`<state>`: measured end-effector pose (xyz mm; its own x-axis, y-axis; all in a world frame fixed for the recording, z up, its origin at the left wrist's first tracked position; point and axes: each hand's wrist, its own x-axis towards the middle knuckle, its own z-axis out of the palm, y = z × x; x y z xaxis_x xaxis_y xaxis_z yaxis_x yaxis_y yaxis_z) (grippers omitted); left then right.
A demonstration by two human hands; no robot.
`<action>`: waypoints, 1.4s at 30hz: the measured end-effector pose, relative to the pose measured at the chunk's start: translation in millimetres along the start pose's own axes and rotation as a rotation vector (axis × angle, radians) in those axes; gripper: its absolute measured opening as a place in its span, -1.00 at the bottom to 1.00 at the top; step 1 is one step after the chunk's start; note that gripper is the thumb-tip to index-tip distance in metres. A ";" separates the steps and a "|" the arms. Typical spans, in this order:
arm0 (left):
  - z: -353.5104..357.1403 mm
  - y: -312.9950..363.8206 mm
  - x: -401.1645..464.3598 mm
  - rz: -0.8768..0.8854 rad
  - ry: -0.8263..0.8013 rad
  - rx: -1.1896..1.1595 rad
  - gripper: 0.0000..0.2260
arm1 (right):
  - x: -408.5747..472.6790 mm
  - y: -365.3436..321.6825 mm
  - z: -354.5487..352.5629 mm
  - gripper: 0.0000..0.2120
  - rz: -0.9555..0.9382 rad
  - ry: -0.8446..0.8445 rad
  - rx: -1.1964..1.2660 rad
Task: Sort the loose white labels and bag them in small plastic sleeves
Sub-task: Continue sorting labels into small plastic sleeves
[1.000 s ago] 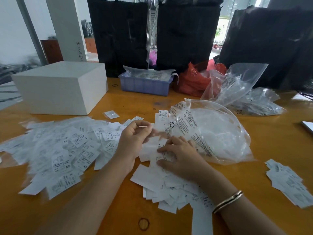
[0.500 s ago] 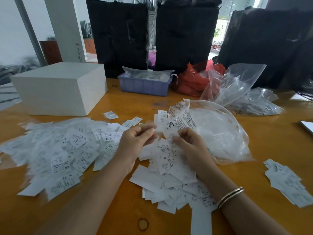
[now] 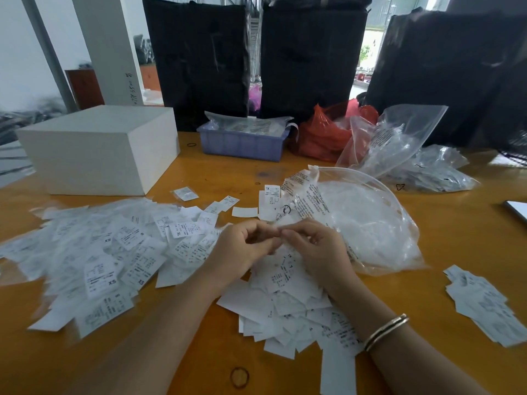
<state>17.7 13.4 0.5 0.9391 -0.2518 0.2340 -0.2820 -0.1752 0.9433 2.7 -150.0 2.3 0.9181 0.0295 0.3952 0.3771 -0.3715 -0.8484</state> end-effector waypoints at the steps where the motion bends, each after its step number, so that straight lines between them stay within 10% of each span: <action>1: 0.7 -0.8 0.3 -0.016 -0.021 0.030 -0.86 | 0.3 0.7 -0.9 -0.88 0.024 0.045 0.062; 14: -6.4 1.7 4.9 -0.124 0.305 -0.347 -0.92 | 1.3 0.4 -3.2 -0.95 0.197 0.111 0.251; 26: -0.7 -1.8 0.2 0.074 0.145 0.100 -0.92 | -1.0 1.6 -3.0 -0.65 0.007 0.029 -0.008; 33: -1.1 -2.3 0.7 0.039 -0.001 0.011 -0.93 | 2.4 1.3 1.7 -0.89 -0.063 0.113 -0.032; 42: -0.4 -0.5 3.8 -0.059 0.269 -0.204 -0.99 | 1.2 1.9 -0.7 -0.73 0.053 0.128 0.151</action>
<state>21.5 12.9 1.1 0.9784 0.0184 0.2059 -0.2062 0.0185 0.9783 4.4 -151.3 1.4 0.9178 -0.1082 0.3820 0.3516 -0.2254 -0.9086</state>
